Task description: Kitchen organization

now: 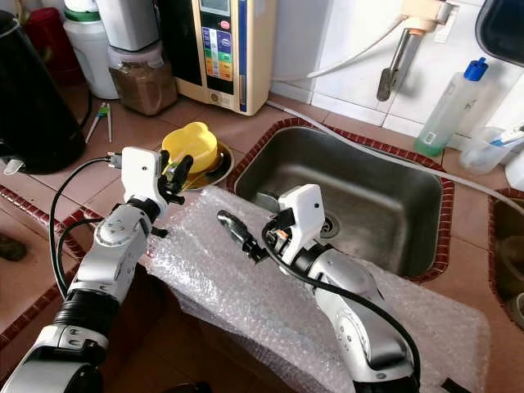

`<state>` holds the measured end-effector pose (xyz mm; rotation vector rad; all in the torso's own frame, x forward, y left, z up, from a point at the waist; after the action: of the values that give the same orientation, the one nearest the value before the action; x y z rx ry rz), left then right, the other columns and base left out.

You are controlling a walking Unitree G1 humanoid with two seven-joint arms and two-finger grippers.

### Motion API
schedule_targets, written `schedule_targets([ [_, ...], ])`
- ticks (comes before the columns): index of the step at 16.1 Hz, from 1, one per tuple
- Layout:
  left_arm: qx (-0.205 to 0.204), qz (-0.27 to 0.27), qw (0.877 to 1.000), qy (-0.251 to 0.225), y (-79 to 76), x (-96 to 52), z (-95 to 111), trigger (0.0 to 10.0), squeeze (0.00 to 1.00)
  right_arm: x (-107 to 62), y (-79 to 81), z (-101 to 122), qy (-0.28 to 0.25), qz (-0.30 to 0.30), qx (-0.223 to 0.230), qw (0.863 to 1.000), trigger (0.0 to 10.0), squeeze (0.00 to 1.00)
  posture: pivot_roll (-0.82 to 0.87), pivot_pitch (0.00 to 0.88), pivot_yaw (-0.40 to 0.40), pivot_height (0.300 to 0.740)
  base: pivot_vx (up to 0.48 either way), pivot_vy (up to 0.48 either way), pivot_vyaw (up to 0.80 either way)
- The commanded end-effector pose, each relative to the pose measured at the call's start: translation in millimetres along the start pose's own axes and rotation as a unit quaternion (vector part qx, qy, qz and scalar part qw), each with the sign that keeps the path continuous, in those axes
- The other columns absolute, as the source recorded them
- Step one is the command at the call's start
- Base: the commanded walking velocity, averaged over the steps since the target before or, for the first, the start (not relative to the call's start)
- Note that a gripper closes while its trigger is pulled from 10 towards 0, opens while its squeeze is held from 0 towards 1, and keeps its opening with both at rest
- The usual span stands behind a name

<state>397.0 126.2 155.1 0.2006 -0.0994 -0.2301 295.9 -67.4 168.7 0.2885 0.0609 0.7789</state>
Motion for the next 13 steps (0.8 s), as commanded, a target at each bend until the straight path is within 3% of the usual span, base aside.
schedule_targets([
  [1,0.004,0.0,1.0,-0.001,0.2,0.8,0.8,0.0,0.0,-1.8,3.1,4.6,-0.008,0.006,-0.009,1.0,10.0,1.0,-0.09,0.045,-0.035,0.74,0.0,0.0,0.0],
  [2,0.003,0.001,1.0,-0.004,-0.1,1.0,2.0,0.0,0.0,-0.8,2.9,5.0,-0.01,0.004,-0.013,1.0,10.0,1.0,-0.09,0.047,-0.036,0.74,0.0,0.0,0.0],
  [3,0.004,0.003,1.0,-0.006,0.1,1.0,2.8,0.0,0.0,-0.1,3.0,4.9,-0.011,0.003,-0.018,1.0,10.0,0.42,-0.09,0.049,-0.037,0.74,0.0,0.0,0.0],
  [4,0.004,0.006,1.0,-0.009,1.1,0.6,3.5,0.0,0.0,0.5,3.9,4.0,-0.01,0.004,-0.02,1.0,10.0,0.0,-0.09,0.049,-0.037,0.74,0.0,0.0,0.0],
  [13,-0.001,0.003,1.0,-0.017,-0.4,0.7,6.5,0.0,0.0,2.5,1.6,3.0,-0.012,-0.007,-0.032,0.999,10.0,0.0,-0.09,0.052,-0.037,0.74,0.0,0.0,0.0],
])
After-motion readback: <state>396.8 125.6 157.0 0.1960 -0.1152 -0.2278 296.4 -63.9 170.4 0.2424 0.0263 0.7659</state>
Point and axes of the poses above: a point about 5 cm out from each wrist's last joint towards the gripper, its own x axis pointing out of the wrist towards the gripper, its own z axis along the axis of the wrist's last joint, y = z × x, the point moved 4 cm from there along x, pointing out of the wrist towards the gripper, and after that the axes turned 8 degrees about x, right-handed, at the moved point
